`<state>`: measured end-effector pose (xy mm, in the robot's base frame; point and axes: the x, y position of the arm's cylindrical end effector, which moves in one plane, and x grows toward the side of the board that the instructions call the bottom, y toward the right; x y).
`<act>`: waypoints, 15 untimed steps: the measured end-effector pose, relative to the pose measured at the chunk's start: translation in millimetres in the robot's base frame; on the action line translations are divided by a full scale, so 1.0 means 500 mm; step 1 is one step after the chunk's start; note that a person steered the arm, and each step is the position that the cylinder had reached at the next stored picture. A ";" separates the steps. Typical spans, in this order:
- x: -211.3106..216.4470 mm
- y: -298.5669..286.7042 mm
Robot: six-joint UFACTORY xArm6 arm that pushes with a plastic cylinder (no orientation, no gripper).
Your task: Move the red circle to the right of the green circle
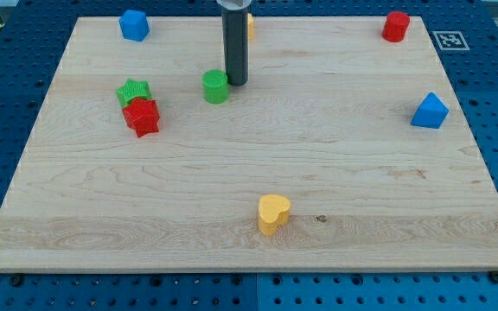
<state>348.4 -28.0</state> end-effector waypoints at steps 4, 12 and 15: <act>-0.038 -0.023; -0.085 0.696; -0.251 0.634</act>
<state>222.8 289.2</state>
